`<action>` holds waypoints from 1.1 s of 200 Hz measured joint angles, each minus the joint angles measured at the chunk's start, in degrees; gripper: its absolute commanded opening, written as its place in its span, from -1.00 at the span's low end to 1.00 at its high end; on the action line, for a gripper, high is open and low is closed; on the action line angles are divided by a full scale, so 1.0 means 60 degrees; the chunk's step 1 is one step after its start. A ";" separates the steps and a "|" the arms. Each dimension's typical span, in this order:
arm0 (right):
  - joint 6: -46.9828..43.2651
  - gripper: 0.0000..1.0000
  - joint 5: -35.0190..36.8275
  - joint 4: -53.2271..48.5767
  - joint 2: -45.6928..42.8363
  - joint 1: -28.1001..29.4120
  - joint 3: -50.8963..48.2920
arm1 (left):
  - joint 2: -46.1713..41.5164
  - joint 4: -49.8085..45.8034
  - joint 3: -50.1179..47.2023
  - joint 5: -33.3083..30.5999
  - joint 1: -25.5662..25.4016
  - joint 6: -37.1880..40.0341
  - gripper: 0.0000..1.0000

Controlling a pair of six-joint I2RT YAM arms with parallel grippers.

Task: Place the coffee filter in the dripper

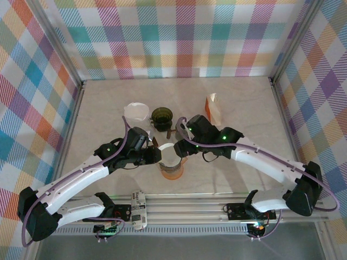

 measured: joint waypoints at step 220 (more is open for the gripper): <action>0.0652 0.63 0.0321 0.0109 -0.2116 -0.0073 -0.1293 | -0.1439 -0.0630 0.0539 -0.0940 0.0011 -0.0200 0.74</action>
